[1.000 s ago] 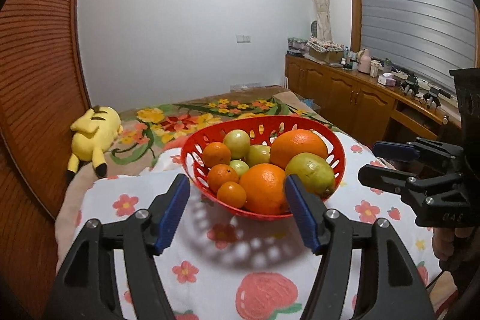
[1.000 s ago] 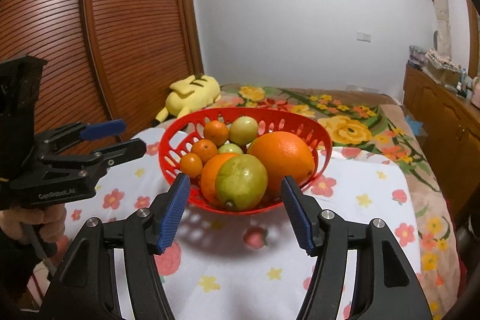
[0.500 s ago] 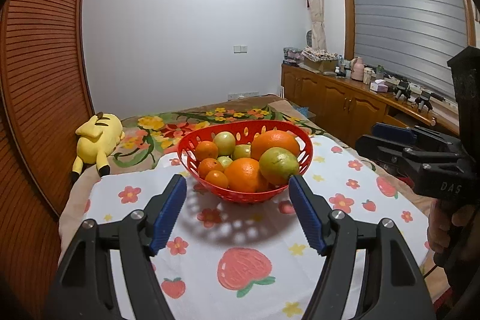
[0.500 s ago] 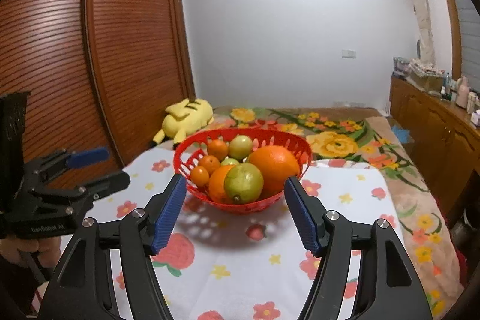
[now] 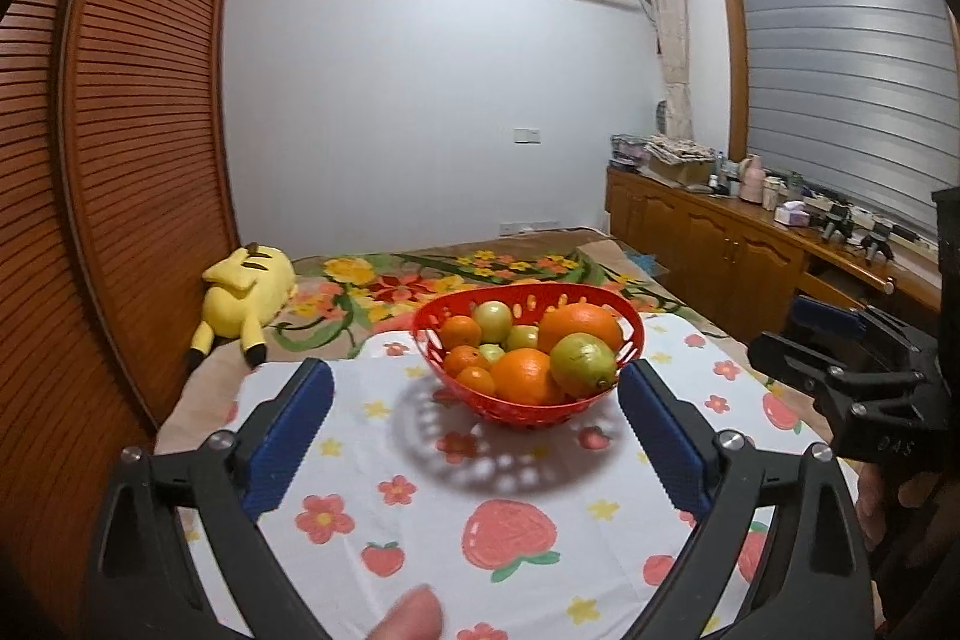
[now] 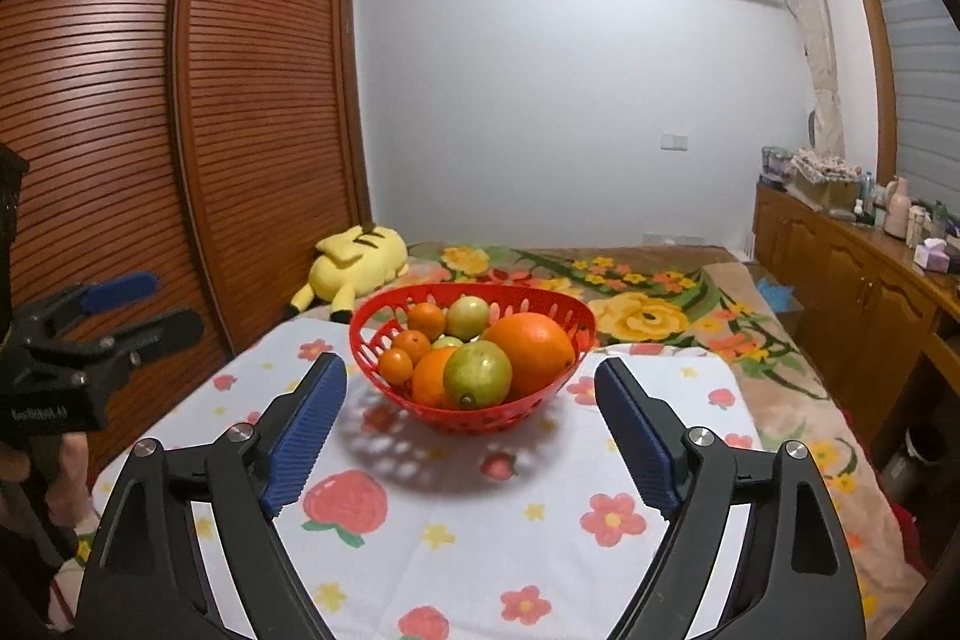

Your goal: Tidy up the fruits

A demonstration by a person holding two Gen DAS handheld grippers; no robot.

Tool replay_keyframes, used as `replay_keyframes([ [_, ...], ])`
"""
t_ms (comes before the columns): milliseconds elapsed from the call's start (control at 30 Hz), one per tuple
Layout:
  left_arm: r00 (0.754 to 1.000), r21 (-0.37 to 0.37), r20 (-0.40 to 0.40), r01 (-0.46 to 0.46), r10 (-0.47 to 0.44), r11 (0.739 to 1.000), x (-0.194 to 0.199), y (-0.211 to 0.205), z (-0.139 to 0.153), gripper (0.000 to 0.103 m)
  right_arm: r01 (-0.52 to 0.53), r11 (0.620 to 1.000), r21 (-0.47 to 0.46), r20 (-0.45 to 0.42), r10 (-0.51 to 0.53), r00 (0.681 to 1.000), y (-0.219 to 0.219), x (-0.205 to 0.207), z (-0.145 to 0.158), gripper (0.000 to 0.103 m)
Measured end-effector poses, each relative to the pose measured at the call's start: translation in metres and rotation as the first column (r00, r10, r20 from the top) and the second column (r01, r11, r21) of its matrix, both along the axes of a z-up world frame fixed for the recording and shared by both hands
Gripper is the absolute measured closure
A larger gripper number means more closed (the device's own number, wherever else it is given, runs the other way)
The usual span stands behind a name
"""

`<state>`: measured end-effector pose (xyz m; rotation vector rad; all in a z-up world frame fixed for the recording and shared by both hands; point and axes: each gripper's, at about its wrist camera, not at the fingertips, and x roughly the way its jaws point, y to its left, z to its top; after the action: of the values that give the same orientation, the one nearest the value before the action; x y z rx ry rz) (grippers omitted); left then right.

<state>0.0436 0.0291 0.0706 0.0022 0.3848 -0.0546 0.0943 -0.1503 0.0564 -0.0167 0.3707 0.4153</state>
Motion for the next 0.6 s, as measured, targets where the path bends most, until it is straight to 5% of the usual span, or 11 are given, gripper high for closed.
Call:
replay_keyframes([
  [600, 1.0, -0.013, -0.011, -0.025, 0.025, 1.0, -0.018, 0.009, -0.015, 0.006, 0.046, 0.999, 0.013, 0.021, -0.046, 0.999, -0.009, -0.023, -0.009, 0.015],
])
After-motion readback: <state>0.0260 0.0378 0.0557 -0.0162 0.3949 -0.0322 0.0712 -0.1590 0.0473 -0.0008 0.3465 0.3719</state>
